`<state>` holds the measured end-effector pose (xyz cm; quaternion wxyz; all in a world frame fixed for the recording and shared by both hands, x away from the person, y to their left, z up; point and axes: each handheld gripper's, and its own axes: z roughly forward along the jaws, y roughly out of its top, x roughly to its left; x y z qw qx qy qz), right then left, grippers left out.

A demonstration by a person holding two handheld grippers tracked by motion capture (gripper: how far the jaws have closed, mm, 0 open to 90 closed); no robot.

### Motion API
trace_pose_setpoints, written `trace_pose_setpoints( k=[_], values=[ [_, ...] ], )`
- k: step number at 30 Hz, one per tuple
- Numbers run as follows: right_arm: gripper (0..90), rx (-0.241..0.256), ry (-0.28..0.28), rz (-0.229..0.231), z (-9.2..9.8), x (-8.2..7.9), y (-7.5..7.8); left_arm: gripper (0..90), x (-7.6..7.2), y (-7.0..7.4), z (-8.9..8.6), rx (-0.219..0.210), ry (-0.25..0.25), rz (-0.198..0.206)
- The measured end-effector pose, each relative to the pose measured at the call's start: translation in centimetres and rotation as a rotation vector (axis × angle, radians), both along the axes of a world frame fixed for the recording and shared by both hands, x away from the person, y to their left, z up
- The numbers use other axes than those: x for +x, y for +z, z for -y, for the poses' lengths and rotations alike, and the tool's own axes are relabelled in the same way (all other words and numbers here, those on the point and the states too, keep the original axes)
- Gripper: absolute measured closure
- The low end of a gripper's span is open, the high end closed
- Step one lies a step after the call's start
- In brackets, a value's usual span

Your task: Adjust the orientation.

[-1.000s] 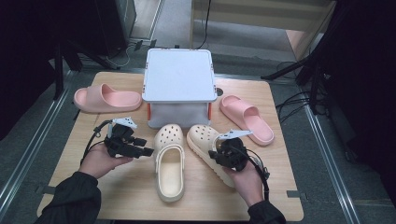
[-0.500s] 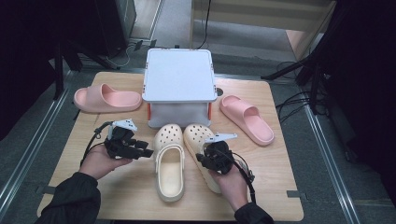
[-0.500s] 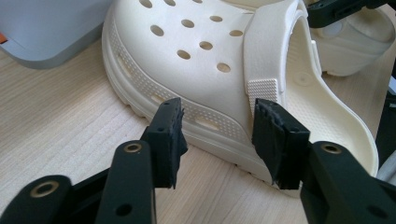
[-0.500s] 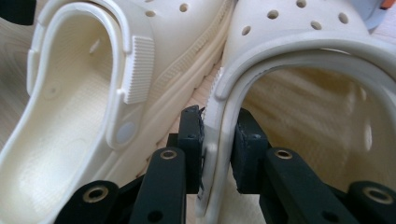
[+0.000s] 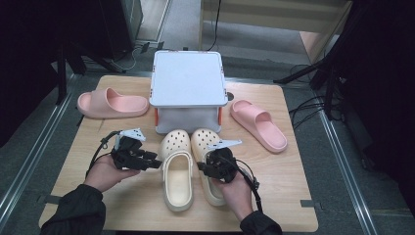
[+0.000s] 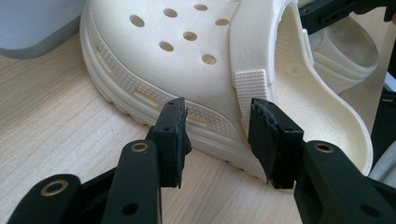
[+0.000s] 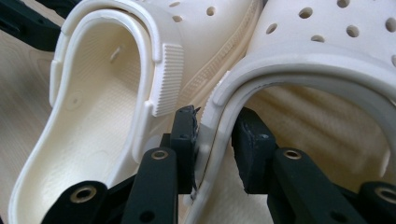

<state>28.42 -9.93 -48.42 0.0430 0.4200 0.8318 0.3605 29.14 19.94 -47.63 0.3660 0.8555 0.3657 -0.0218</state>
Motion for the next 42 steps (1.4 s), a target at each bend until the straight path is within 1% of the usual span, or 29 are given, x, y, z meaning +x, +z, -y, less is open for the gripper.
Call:
trace_pose_setpoints(
  k=[4, 7, 8, 11, 13, 14, 16, 17, 19, 20, 21, 22, 24, 25, 26, 29, 31, 32, 33, 35, 36, 38, 39, 42],
  values=[
    [70.5, 0.014, 0.004, -0.011, -0.2, 0.2, 0.0, 56.4, -0.3, -0.1, 0.1, 0.007, -0.003, -0.002],
    [69.2, 0.023, 0.024, -0.012, -0.5, 0.2, -0.1, 56.4, -0.5, -0.2, 0.3, 0.011, -0.006, -0.003],
    [68.7, 0.021, 0.036, -0.004, -0.5, 0.2, -0.1, 56.4, -0.5, -0.2, 0.3, 0.011, -0.003, -0.003],
    [66.4, 0.029, 0.052, -0.01, -0.6, 0.3, -0.1, 56.4, -0.6, -0.3, 0.1, 0.0, 0.006, -0.005],
    [65.5, 0.036, 0.062, -0.012, -0.4, 0.4, -0.1, 56.6, -0.7, -0.2, -0.1, 0.002, 0.018, 0.003],
    [65.4, 0.042, 0.065, -0.002, -0.2, 0.3, 0.0, 57.7, -0.7, -0.2, -0.2, 0.0, 0.022, -0.001],
    [65.6, 0.05, 0.07, 0.01, 0.1, 0.2, 0.4, 63.4, -0.5, -0.3, -0.4, -0.011, 0.045, -0.029],
    [66.4, 0.053, 0.072, 0.021, 0.2, 0.1, 0.6, 65.2, -0.4, -0.4, -0.5, -0.02, 0.059, -0.037],
    [71.3, 0.063, 0.071, 0.04, 0.7, -0.3, 1.1, 69.1, -0.2, -0.7, -0.5, -0.013, 0.069, -0.048],
    [78.5, 0.064, 0.07, 0.041, 1.0, -0.5, 1.3, 69.8, -0.1, -0.9, -0.4, -0.004, 0.067, -0.051],
    [83.3, 0.069, 0.076, 0.049, 1.3, -0.8, 1.5, 70.3, 0.0, -1.0, -0.3, 0.004, 0.064, -0.051],
    [85.4, 0.071, 0.073, 0.049, 1.6, -1.0, 1.6, 70.4, 0.1, -1.2, -0.2, 0.01, 0.06, -0.054],
    [86.8, 0.063, 0.069, 0.044, 1.9, -1.1, 1.6, 70.6, 0.2, -1.6, 0.4, 0.026, 0.043, -0.063],
    [86.8, 0.055, 0.068, 0.049, 2.0, -1.1, 1.5, 70.9, 0.1, -1.7, 0.6, 0.03, 0.037, -0.071],
    [86.7, 0.047, 0.068, 0.052, 2.0, -1.0, 1.4, 71.6, 0.1, -1.9, 0.9, 0.038, 0.024, -0.068],
    [85.4, 0.036, 0.062, 0.039, 1.9, -0.8, 0.9, 72.4, -0.2, -1.9, 1.2, 0.016, -0.001, -0.077],
    [83.3, 0.033, 0.067, 0.047, 1.8, -0.9, 0.9, 72.5, -0.4, -1.8, 1.4, 0.022, -0.013, -0.072],
    [81.7, 0.029, 0.066, 0.055, 1.7, -1.0, 0.9, 72.4, -0.5, -1.8, 1.5, 0.026, -0.013, -0.063],
    [80.6, 0.032, 0.069, 0.063, 1.7, -1.0, 0.8, 72.2, -0.5, -1.8, 1.6, 0.025, -0.018, -0.067],
    [77.8, 0.033, 0.067, 0.07, 1.8, -1.0, 0.8, 70.8, -0.5, -1.8, 1.6, 0.024, -0.013, -0.066],
    [76.0, 0.035, 0.066, 0.074, 1.9, -1.0, 0.8, 70.2, -0.4, -1.8, 1.4, 0.018, -0.013, -0.07],
    [72.1, 0.046, 0.062, 0.077, 2.1, -1.0, 0.8, 69.8, -0.3, -1.6, 0.9, -0.012, 0.005, -0.074],
    [70.4, 0.051, 0.06, 0.078, 2.2, -1.0, 0.7, 70.2, -0.3, -1.4, 0.7, -0.028, 0.015, -0.072],
    [65.1, 0.067, 0.058, 0.079, 2.2, -1.1, 0.8, 70.9, -0.4, -0.7, -0.2, -0.046, 0.034, -0.041]
  ],
)
